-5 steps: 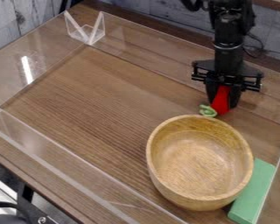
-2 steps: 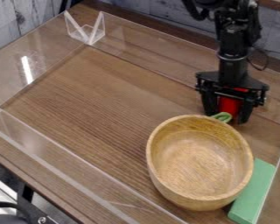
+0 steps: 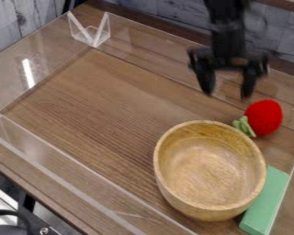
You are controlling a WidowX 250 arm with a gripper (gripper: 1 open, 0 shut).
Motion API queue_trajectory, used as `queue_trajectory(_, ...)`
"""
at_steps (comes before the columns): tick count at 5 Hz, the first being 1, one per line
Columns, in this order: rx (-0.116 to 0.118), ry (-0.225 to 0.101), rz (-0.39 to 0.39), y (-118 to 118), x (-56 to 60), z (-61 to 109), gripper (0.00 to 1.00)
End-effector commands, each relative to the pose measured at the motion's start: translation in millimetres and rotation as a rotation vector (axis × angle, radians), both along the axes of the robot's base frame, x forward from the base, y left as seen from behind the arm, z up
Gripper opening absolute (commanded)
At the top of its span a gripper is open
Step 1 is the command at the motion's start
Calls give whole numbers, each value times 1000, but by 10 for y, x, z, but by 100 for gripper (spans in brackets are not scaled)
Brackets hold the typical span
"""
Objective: Move the red fruit to the right side of the table
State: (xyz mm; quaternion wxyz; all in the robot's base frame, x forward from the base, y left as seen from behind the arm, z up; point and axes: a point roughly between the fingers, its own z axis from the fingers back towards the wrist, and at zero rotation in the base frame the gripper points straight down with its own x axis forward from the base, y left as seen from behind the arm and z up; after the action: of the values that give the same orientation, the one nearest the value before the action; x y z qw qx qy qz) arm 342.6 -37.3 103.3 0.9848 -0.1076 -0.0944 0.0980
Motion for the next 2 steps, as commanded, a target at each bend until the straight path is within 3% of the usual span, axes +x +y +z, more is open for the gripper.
queue_trajectory(1, -15, -76, 0, 215, -37, 365, 100)
queue_trajectory(2, -23, -84, -57, 165, 6, 419, 100)
